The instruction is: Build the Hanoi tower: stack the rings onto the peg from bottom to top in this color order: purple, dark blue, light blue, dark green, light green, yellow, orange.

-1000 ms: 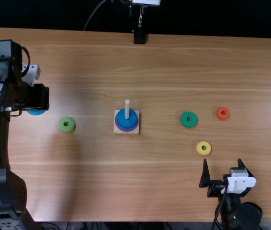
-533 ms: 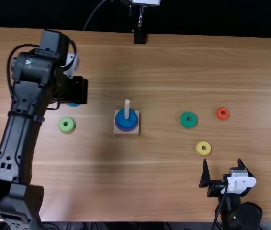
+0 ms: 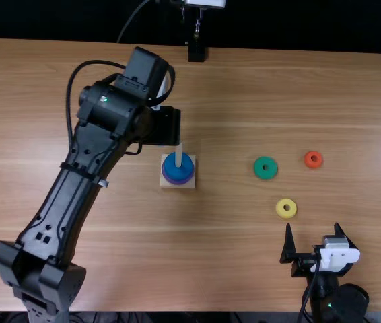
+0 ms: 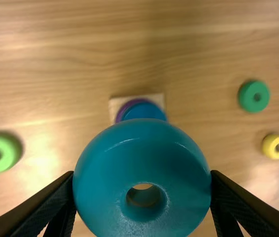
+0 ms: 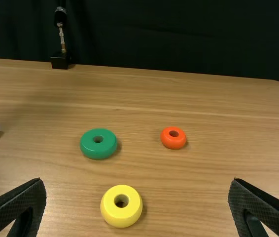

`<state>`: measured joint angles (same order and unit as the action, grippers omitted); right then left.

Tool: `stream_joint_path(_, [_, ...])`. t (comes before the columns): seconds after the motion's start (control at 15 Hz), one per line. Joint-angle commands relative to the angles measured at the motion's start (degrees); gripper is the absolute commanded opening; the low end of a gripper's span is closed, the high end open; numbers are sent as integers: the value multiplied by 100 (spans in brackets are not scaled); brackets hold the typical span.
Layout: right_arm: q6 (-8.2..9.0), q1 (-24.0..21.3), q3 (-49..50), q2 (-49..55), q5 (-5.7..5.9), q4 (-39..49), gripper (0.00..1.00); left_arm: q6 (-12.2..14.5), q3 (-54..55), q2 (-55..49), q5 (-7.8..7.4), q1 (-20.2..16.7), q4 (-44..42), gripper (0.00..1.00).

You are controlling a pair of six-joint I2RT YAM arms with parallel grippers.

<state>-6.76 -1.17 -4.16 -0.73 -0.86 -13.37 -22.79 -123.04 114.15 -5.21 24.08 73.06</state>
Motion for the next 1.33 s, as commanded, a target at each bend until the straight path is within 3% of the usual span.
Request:
stream_joint_path(0.0, [-9, -32, 320, 73, -30, -399, 100, -369, -220, 152, -38, 132, -197, 0])
stream_joint_path(0.13, [-9, -32, 320, 73, -30, -389, 100, -601, -220, 187, -17, 238, -419, 0])
stream_joint_path(1.27, [-9, -32, 320, 73, -30, -389, 100, -653, 70, 292, 15, 458, -281, 0])
